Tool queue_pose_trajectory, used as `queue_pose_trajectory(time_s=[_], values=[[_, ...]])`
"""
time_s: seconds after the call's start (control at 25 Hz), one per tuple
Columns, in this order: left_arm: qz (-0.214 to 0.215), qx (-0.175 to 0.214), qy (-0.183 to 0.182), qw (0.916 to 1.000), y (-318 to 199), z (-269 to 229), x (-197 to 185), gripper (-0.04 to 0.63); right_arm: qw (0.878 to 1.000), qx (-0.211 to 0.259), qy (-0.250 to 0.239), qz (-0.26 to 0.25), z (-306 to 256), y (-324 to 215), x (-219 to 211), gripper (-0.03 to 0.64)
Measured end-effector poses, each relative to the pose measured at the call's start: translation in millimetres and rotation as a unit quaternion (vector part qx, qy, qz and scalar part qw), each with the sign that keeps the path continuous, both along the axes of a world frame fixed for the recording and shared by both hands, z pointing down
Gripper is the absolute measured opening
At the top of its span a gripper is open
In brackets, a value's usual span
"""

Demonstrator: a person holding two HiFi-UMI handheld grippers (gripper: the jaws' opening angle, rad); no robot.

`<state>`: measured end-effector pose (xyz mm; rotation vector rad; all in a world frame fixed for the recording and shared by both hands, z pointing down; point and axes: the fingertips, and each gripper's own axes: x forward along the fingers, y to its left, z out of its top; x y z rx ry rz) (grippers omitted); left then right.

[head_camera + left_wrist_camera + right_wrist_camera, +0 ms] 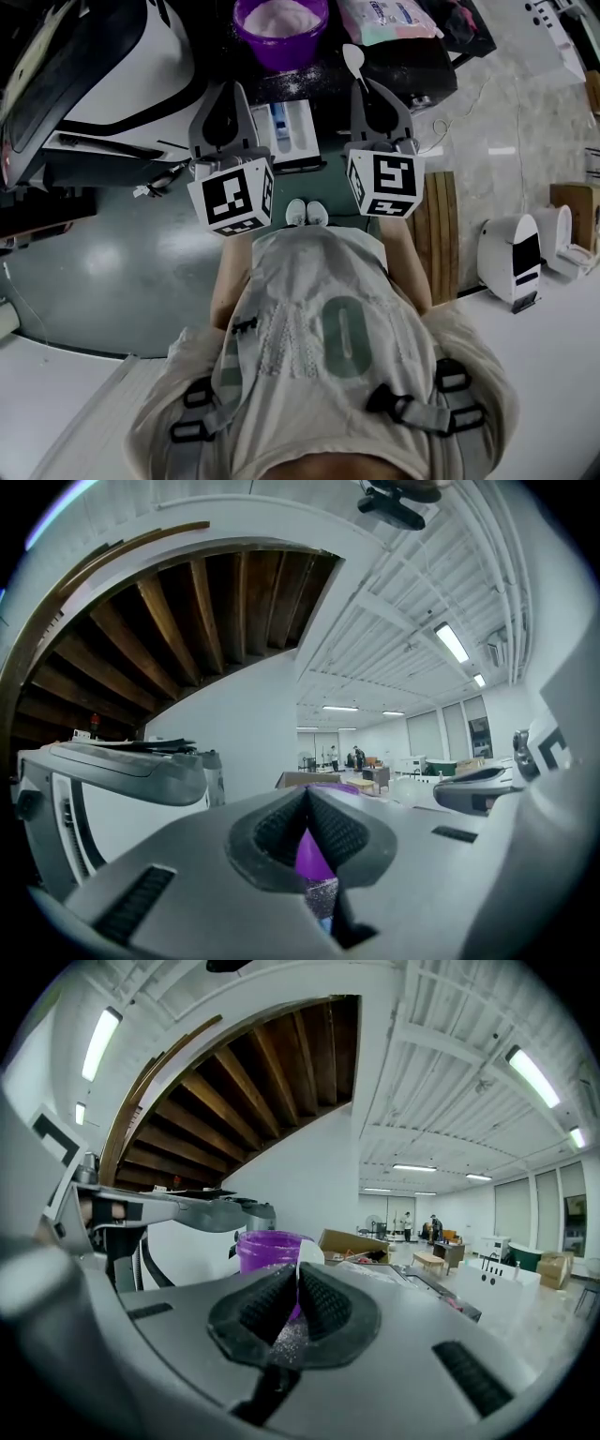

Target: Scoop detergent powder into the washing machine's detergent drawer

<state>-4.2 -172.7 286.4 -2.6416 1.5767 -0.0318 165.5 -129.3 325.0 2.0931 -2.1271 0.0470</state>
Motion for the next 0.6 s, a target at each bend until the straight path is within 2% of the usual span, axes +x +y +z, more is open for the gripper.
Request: queue_pose_trajectory(time_s=[0.6], values=[[-0.011,0.002,-0.004,0.9999,0.4,-2.1,-4.9,0.02,1.0,-0.009,-0.002,0.001,5.5,6.6,2.5,0.009]])
